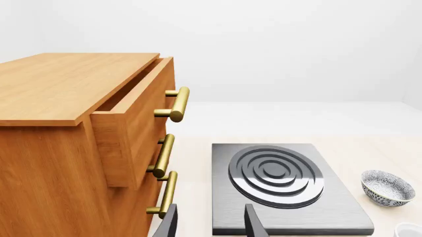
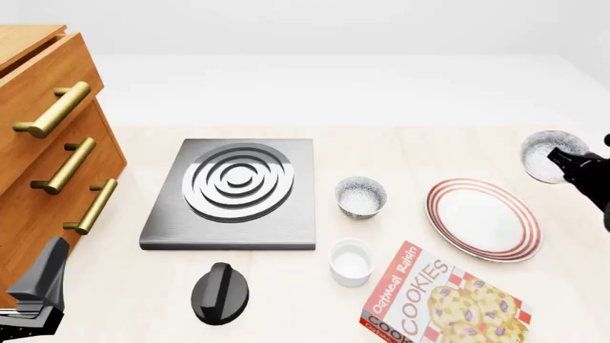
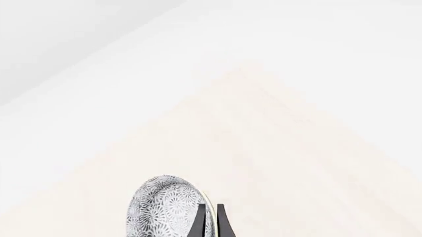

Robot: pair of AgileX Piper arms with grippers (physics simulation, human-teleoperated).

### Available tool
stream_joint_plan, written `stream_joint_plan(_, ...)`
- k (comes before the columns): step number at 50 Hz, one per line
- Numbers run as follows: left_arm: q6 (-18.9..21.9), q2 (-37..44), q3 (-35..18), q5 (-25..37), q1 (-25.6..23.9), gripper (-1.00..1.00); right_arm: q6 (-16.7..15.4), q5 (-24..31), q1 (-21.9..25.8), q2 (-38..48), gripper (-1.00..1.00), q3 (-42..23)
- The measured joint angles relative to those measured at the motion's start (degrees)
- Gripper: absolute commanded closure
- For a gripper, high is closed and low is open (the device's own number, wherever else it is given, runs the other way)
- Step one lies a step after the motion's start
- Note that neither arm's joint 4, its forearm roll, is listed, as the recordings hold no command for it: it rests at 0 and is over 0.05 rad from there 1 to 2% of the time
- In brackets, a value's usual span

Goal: Pick the akita bowl next to the plate and place it on the plate.

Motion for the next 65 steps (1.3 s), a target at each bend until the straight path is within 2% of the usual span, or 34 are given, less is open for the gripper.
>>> stream_joint_plan(30, 0.0, 0.0, 0.0, 0.0, 0.0, -1.0, 0.7, -1.1, 4.1, -4.3, 1.0, 5.1)
stream_joint_plan(65, 0.0, 0.0, 0.0, 0.0, 0.0, -1.0, 0.4, -3.7, 7.5, -4.6, 1.0, 8.9)
